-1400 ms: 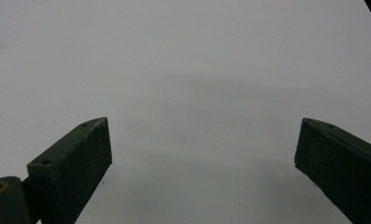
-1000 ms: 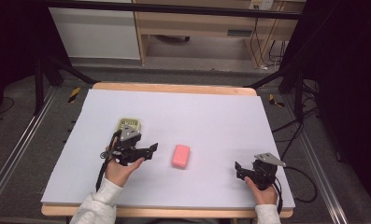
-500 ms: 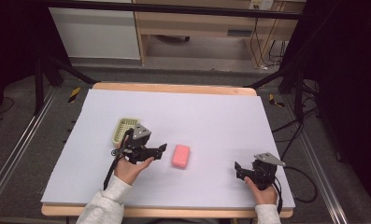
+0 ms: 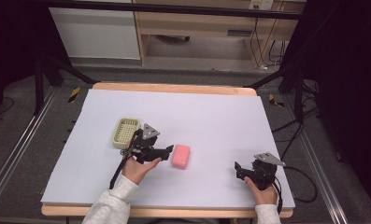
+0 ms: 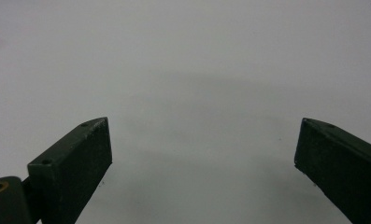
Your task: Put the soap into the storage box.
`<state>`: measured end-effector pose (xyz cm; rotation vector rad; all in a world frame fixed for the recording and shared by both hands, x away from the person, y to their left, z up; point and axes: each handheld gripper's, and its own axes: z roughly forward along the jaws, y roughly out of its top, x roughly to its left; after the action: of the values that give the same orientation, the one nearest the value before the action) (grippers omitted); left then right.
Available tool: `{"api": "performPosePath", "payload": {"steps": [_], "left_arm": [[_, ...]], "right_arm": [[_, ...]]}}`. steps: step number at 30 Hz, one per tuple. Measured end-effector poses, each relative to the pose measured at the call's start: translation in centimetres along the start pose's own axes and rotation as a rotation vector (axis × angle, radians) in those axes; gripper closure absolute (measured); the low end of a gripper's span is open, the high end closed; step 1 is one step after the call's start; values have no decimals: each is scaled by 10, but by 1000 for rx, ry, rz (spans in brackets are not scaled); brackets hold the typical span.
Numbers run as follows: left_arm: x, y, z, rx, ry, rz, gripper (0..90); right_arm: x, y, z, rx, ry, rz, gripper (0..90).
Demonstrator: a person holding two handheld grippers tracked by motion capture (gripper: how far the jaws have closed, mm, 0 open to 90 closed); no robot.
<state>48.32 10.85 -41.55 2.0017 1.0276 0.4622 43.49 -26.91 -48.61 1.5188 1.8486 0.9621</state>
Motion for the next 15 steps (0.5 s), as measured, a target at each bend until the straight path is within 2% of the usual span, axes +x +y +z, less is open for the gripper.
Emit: {"api": "performPosePath", "payload": {"steps": [6,15], "left_arm": [[-10,3,14,19,-11,8,244],[-21,4,25,33,-25,21,244]], "right_arm": [[0,0,0,-1,1,-4,45],[0,0,0,2,2,-1,45]]}}
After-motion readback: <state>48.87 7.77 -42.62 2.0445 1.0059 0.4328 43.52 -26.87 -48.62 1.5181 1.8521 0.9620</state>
